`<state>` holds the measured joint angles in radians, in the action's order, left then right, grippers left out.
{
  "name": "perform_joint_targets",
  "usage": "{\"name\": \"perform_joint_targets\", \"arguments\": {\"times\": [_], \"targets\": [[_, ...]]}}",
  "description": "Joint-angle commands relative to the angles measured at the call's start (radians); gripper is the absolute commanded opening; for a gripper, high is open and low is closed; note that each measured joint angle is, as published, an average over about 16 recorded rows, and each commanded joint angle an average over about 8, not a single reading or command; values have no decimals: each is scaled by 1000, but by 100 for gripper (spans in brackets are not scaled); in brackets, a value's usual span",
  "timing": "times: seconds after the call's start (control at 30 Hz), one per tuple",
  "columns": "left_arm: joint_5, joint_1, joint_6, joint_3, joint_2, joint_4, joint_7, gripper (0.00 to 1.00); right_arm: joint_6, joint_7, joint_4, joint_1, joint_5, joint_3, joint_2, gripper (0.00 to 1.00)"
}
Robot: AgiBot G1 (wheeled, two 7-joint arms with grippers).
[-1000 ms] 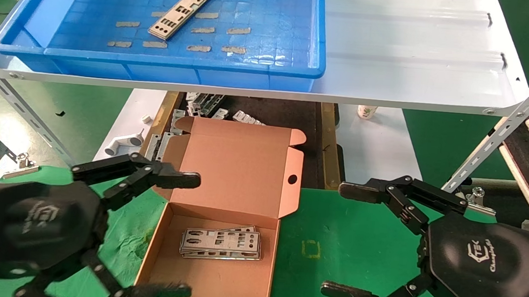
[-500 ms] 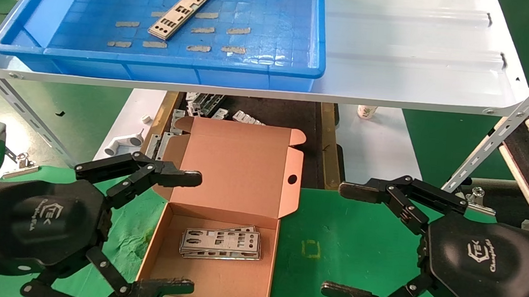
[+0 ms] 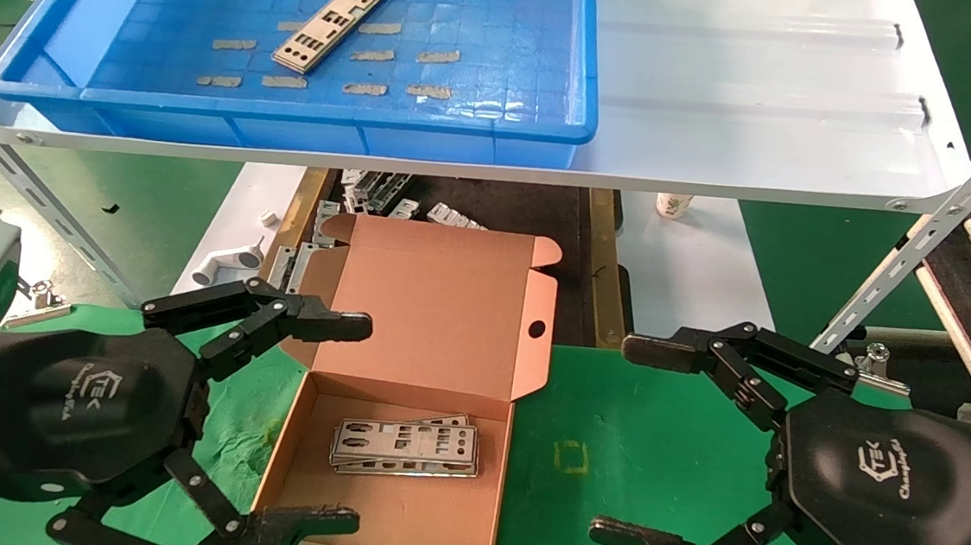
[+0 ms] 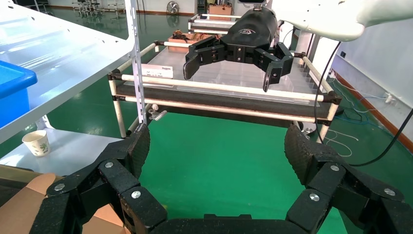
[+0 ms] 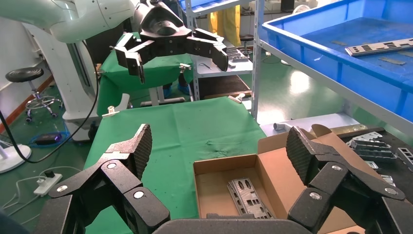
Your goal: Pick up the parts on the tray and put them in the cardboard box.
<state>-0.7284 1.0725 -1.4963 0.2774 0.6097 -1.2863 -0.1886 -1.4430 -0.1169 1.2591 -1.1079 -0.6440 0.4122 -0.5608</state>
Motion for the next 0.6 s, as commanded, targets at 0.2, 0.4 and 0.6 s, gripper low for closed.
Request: {"name": "perform_joint_targets", "arguments": {"times": [0.2,0.4,0.6], "targets": [[-1,1,1,1,1,2,1,100,0,0,0,0,0,0,0,100],[-2,1,1,2,1,2,1,100,0,0,0,0,0,0,0,100],[-2,2,1,2,1,3,1,100,0,0,0,0,0,0,0,100]]}}
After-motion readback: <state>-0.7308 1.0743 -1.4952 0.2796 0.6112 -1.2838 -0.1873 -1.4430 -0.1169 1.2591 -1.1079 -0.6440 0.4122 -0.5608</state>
